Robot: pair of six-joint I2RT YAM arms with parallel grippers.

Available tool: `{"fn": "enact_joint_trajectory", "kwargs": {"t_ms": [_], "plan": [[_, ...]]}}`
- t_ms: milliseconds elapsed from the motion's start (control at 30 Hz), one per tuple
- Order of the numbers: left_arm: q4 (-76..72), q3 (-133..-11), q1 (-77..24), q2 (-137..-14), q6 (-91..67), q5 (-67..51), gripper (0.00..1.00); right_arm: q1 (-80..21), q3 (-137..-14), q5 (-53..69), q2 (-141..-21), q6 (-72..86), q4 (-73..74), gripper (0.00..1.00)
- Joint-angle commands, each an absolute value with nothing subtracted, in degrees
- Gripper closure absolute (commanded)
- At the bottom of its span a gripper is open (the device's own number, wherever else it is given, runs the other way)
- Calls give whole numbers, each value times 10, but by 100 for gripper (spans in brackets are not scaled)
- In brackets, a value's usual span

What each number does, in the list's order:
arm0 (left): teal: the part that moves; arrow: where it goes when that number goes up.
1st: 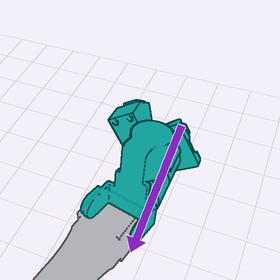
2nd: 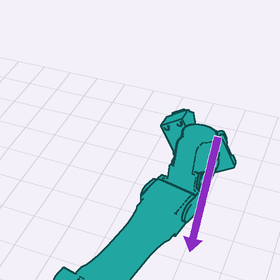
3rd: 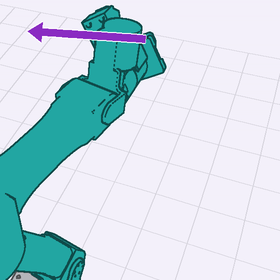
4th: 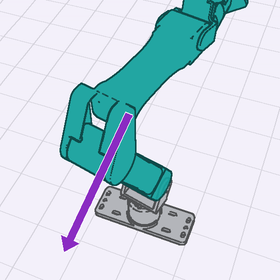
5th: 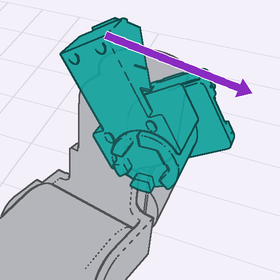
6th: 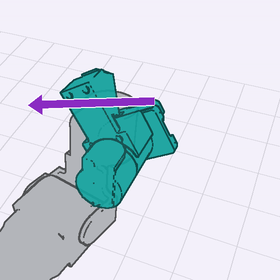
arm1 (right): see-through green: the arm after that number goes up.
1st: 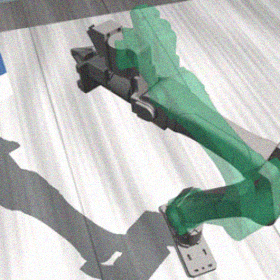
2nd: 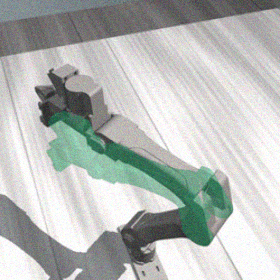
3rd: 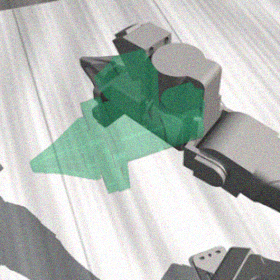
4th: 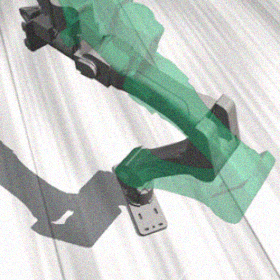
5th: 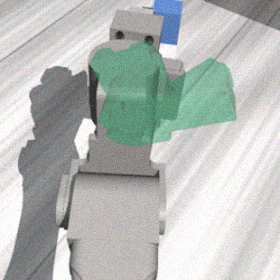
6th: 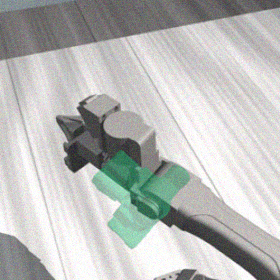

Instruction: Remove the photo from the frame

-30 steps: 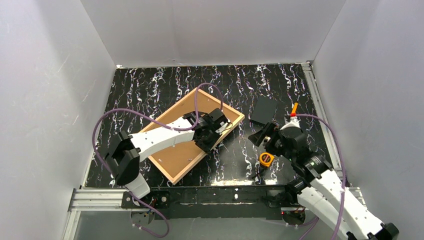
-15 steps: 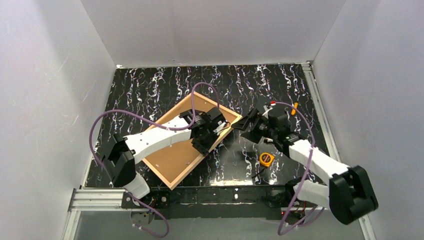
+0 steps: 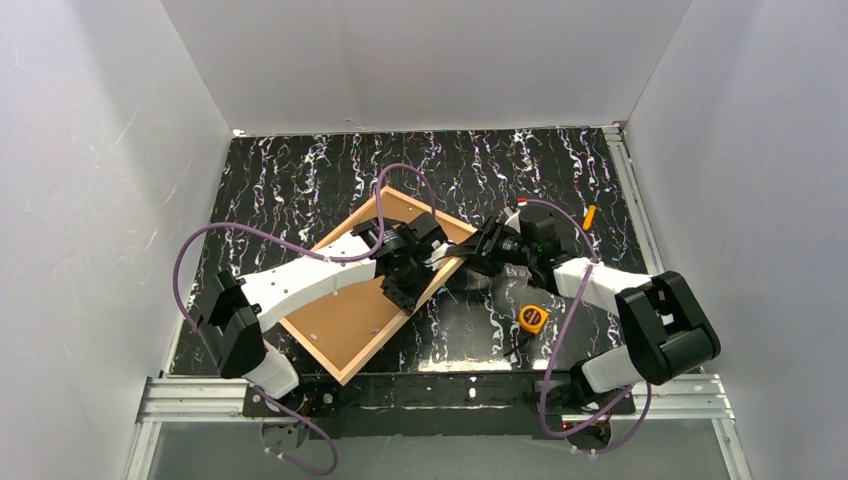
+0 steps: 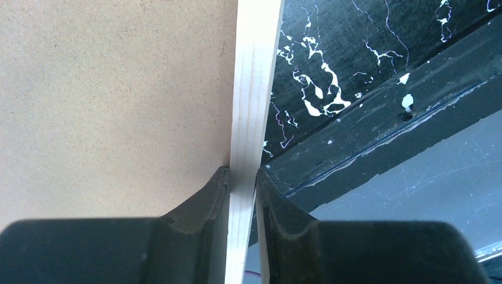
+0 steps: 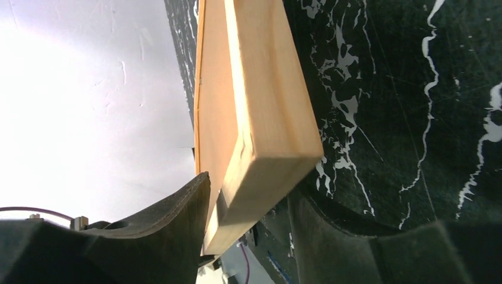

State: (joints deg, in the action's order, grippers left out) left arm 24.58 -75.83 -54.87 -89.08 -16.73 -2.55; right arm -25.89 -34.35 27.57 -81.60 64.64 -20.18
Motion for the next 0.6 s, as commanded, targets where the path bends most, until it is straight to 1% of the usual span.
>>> {"fn": "enact_joint_trajectory", "kwargs": {"t_ms": [0, 67, 133, 233, 300, 367, 433, 467, 567], "plan": [[320, -781, -546, -863, -173, -43, 100, -262, -374, 315, -835, 668, -272, 46], [324, -783, -546, -865, -172, -42, 100, -262, -372, 318, -839, 686, -291, 55], [333, -786, -546, -867, -171, -40, 100, -263, -371, 328, -842, 701, -313, 69], [343, -784, -546, -869, -171, -31, 100, -265, -375, 339, -844, 721, -324, 99], [356, -789, -546, -869, -170, -11, 99, -267, -381, 340, -840, 732, -310, 99], [366, -789, -546, -866, -166, 10, 76, -268, -385, 337, -834, 741, -292, 99], [370, -785, -550, -856, -158, 37, 60, -268, -389, 333, -825, 750, -272, 99], [372, -783, -553, -851, -153, 51, 53, -268, -393, 331, -819, 753, -255, 99], [383, -782, -567, -837, -129, 103, 35, -268, -409, 320, -803, 759, -203, 99]]}}
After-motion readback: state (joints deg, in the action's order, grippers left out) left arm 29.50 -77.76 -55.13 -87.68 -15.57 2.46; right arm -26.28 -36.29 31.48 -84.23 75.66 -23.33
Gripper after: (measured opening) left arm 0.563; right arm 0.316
